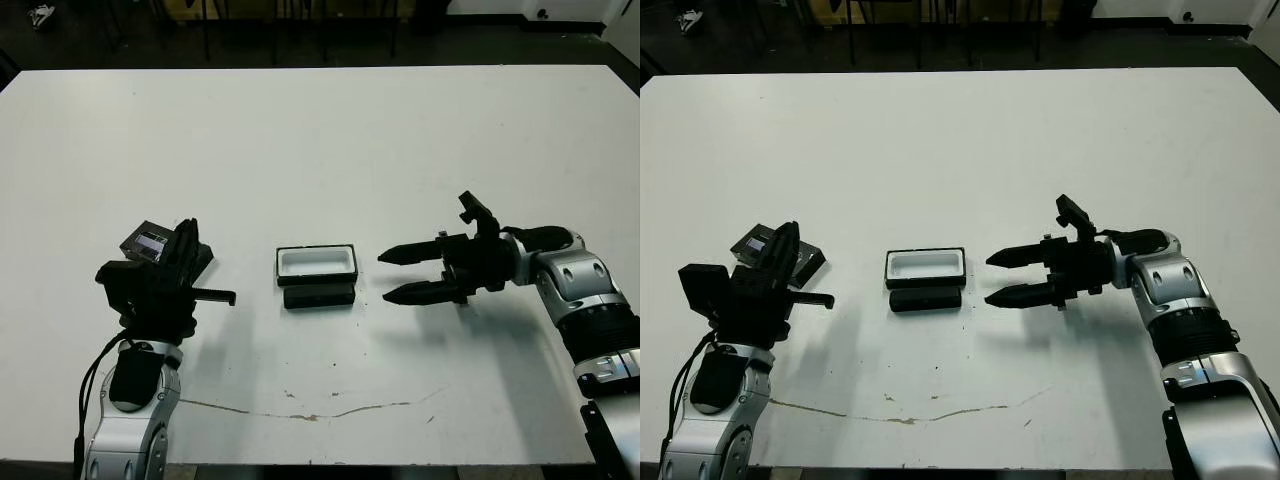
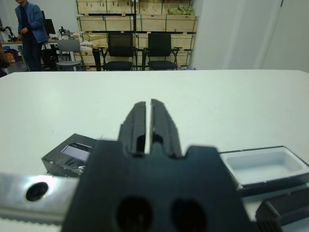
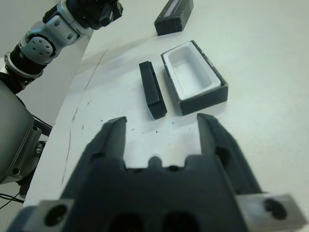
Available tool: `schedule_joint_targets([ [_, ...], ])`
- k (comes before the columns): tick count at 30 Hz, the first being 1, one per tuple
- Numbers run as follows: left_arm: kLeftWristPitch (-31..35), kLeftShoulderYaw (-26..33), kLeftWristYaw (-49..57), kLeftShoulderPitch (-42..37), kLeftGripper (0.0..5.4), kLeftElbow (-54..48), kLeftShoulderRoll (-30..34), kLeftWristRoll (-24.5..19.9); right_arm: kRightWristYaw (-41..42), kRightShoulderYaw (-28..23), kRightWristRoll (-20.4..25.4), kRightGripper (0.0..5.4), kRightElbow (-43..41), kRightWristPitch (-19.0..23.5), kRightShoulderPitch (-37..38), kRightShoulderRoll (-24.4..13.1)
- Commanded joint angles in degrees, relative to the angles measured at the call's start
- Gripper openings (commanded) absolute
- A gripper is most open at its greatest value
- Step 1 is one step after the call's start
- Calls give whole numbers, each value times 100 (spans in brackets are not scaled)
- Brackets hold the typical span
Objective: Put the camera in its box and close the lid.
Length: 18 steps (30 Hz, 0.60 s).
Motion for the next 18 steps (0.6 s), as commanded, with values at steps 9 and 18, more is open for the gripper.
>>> schedule_joint_targets([
  [9,78,-8,14,106,0,-38,21,50,78,179,-139,109,14,32,-27,102],
  [18,130,-25,28,102,0,-71,8,54,142,216,-165,31,58,-169,69,241],
])
